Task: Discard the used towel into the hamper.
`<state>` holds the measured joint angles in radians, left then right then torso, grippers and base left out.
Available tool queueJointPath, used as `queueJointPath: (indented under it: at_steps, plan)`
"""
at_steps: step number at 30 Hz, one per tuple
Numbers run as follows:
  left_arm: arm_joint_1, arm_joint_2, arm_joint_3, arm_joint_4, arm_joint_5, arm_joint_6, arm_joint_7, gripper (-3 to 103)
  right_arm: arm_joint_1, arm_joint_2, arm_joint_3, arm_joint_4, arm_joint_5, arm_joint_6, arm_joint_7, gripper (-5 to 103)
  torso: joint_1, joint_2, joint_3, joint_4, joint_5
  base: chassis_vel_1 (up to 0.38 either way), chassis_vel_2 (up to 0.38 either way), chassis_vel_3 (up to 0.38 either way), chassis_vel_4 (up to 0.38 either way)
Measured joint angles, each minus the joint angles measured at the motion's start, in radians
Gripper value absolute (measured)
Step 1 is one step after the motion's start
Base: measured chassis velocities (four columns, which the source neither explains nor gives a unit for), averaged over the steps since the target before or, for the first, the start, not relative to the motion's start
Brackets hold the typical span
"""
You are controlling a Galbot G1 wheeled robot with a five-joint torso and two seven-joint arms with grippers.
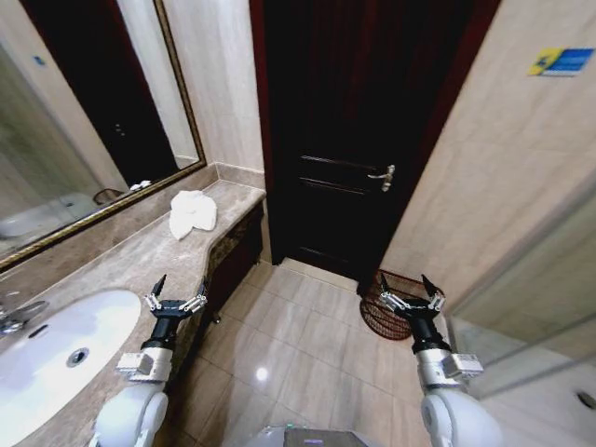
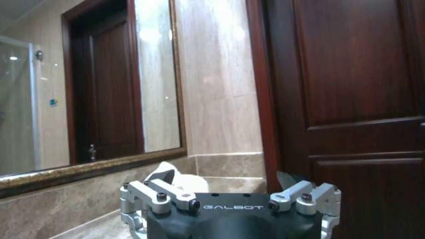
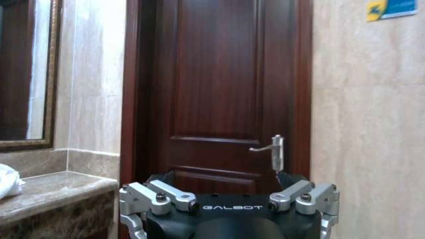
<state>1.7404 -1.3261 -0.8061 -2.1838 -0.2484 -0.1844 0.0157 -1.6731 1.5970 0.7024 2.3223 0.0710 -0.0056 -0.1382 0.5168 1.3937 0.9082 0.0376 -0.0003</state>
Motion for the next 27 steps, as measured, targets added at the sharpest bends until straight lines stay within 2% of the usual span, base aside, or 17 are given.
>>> queueJointPath:
  at_steps: [27]
  plan:
    - [0.001,0.003,-0.005,0.018,0.001,-0.014,0.003,100,0.009,-0.001,-0.004,-0.008,0.0,-0.007,-0.002,100,0.0,0.0,0.0,0.0001,0.0001,-0.073,0.17,0.167,-0.074]
